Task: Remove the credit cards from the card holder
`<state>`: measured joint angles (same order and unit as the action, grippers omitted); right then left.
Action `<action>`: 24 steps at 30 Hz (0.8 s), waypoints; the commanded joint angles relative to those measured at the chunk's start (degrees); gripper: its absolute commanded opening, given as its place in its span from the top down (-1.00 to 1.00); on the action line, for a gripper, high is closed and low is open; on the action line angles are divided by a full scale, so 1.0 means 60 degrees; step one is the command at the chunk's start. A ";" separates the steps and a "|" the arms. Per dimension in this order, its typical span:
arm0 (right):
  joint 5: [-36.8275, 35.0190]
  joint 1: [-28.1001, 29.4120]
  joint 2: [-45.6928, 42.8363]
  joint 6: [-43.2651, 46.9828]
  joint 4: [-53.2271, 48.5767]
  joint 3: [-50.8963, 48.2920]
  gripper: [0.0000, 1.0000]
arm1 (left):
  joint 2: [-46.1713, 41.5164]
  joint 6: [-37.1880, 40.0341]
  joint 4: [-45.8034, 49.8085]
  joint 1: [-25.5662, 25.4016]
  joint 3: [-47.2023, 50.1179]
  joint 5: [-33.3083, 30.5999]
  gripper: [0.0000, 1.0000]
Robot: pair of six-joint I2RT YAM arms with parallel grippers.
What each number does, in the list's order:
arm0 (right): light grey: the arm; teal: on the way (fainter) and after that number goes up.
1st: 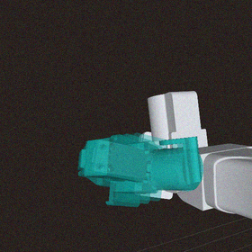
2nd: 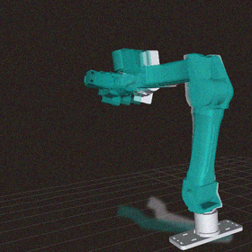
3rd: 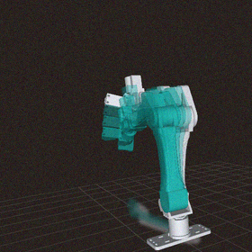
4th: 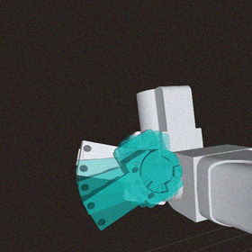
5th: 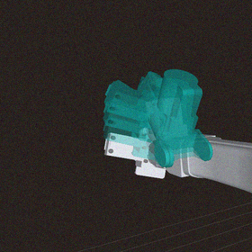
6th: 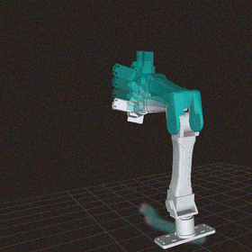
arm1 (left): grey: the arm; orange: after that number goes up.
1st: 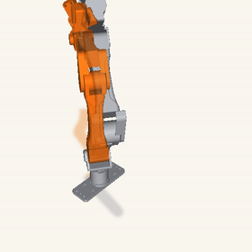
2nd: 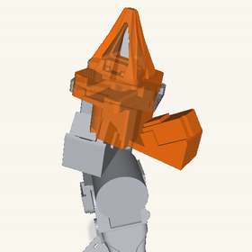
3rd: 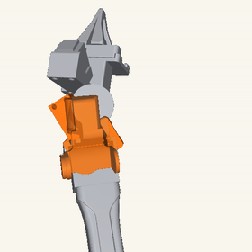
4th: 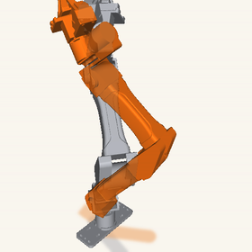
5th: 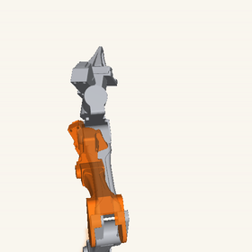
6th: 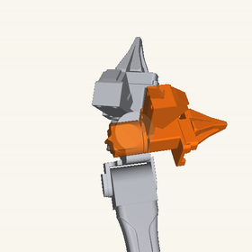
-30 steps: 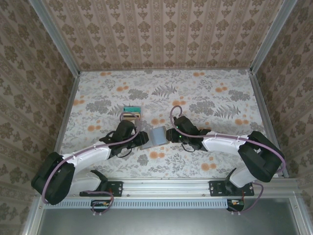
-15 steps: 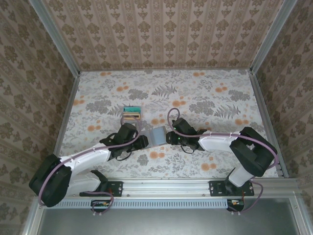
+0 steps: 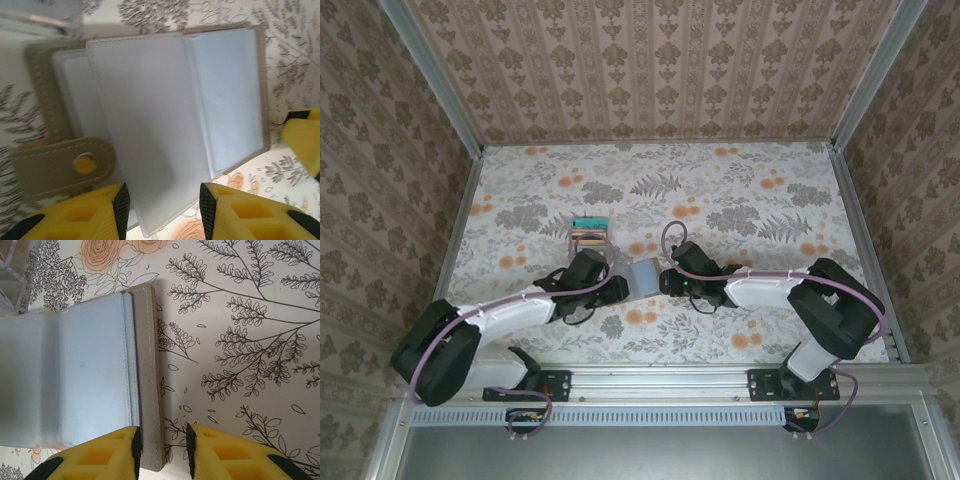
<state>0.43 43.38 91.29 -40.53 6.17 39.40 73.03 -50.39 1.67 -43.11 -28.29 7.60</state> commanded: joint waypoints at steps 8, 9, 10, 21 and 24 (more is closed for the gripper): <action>-0.0114 0.0061 -0.0262 -0.0085 0.0121 -0.0265 0.34 | 0.1199 0.0166 -0.0810 -0.0466 -0.1369 0.0362 0.15; -0.0191 0.0063 -0.0381 -0.0085 0.0087 -0.0316 0.34 | 0.1448 0.0188 -0.0906 -0.0535 -0.1533 0.0403 0.15; -0.0258 0.0057 -0.0485 -0.0085 0.0032 -0.0358 0.34 | 0.1676 0.0195 -0.0941 -0.0597 -0.1680 0.0456 0.15; -0.0372 0.0051 -0.1224 0.0017 -0.0242 -0.0541 0.33 | 0.2038 0.0318 -0.0627 -0.0788 -0.2296 0.0392 0.17; -0.0097 0.0063 -0.1139 0.0043 -0.0163 -0.0333 0.33 | 0.1496 0.0328 -0.0315 -0.0509 -0.1940 0.0254 0.24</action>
<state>-0.89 43.40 85.19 -40.71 5.78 36.51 85.82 -49.69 -2.28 -47.53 -40.97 10.41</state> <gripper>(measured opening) 0.334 0.388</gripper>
